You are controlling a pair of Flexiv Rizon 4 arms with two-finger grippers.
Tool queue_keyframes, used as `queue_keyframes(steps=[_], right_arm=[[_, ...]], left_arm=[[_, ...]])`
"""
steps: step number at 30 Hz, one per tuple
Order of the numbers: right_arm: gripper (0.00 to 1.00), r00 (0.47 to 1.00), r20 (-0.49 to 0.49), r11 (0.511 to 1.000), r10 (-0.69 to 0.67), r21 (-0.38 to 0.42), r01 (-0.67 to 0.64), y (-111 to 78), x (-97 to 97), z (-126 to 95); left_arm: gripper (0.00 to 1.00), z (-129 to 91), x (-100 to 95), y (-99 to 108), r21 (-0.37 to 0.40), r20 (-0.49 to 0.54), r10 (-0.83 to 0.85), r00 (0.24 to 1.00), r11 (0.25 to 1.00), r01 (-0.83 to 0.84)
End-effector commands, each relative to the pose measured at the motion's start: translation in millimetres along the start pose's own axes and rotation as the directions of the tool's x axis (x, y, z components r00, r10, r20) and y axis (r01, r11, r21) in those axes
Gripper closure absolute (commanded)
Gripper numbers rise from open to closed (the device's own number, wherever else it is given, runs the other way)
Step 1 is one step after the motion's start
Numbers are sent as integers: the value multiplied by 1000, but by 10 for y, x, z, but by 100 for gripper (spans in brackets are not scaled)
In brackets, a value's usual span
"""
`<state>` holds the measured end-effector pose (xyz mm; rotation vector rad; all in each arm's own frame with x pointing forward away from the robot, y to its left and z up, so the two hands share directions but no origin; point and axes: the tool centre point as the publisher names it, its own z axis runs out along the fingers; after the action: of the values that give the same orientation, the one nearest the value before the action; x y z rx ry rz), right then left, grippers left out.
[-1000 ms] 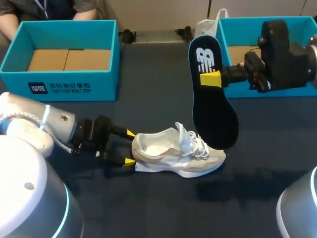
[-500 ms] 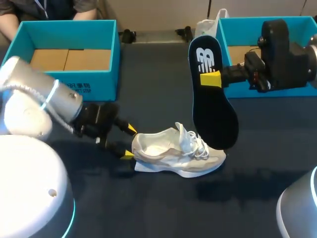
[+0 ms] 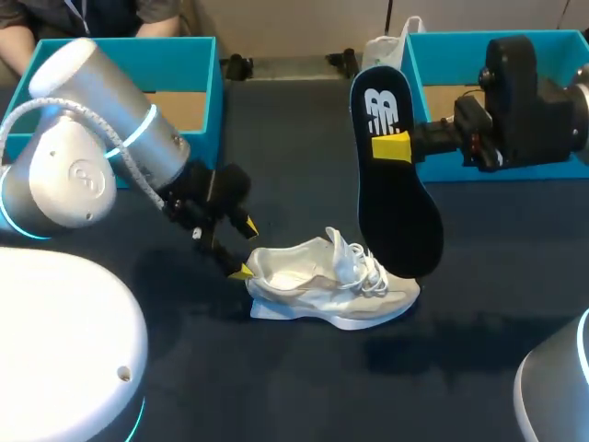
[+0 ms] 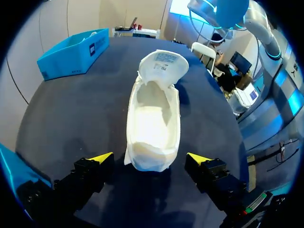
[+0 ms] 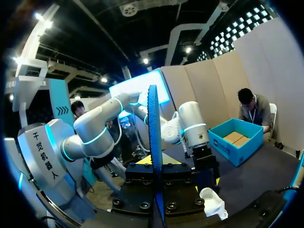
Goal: Take the shoe out of the shoebox, open the shoe tongue, remove and reinsert the insole, then place the shoe into the shoebox
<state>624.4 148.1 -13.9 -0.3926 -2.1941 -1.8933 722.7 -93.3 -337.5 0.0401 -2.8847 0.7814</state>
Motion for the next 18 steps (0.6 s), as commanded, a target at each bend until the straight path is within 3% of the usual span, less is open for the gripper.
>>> queue_keyframes(steps=[1, 5, 18], right_arm=[[100, 1000, 0, 1000, 0, 1, 0, -2, -8, 17], [100, 1000, 0, 1000, 0, 1, 0, -2, -8, 17], [100, 1000, 0, 1000, 0, 1, 0, -2, -8, 17]], left_arm=[[0, -144, 173, -60, -223, 87, -7, 996, 974, 26], [0, -135, 200, -93, -317, 134, -22, 991, 946, 64], [0, -75, 206, -278, -405, 139, 13, 990, 913, 45]])
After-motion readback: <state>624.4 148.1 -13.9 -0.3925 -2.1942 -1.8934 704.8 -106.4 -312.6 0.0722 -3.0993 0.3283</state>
